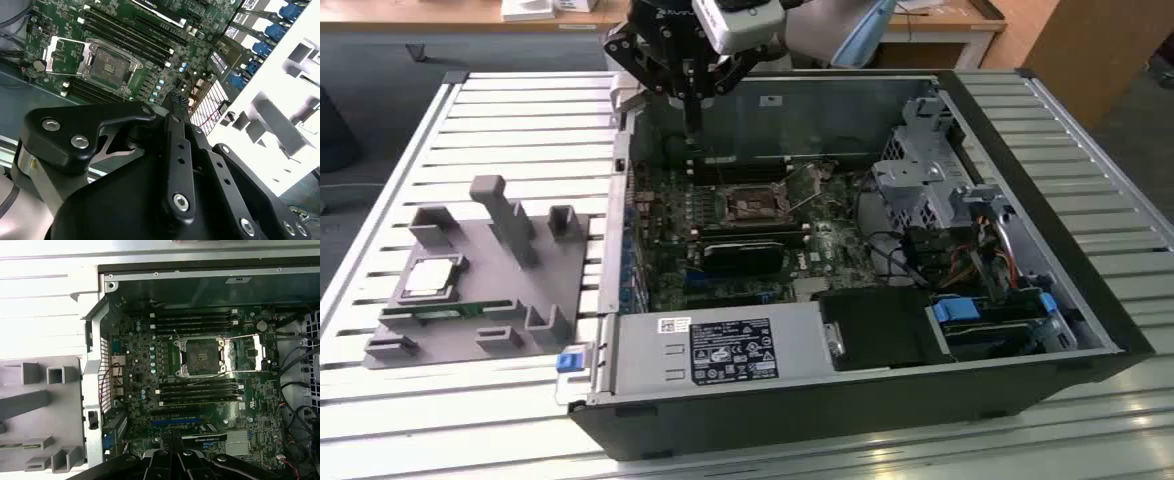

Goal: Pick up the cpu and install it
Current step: 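Reach for the cpu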

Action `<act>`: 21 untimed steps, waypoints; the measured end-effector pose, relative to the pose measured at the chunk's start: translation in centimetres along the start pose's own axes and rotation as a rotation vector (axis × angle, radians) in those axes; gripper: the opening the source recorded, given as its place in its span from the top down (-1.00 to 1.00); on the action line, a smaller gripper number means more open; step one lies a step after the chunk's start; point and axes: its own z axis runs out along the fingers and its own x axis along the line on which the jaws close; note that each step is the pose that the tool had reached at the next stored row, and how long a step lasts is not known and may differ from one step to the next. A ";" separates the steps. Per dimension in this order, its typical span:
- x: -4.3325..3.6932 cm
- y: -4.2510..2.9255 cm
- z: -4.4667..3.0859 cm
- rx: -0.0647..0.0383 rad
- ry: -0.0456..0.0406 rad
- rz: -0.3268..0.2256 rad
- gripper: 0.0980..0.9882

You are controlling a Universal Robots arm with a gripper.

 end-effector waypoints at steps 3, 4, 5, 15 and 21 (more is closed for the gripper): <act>0.00 0.00 0.00 0.000 0.0000 0.000 0.98; 0.00 0.00 0.00 0.000 0.0000 0.000 0.98; 0.01 0.00 0.00 0.000 0.0000 0.000 0.98; 0.26 -0.02 0.00 0.000 0.0000 0.000 0.98; 0.41 -0.03 0.00 0.000 0.0000 0.000 0.98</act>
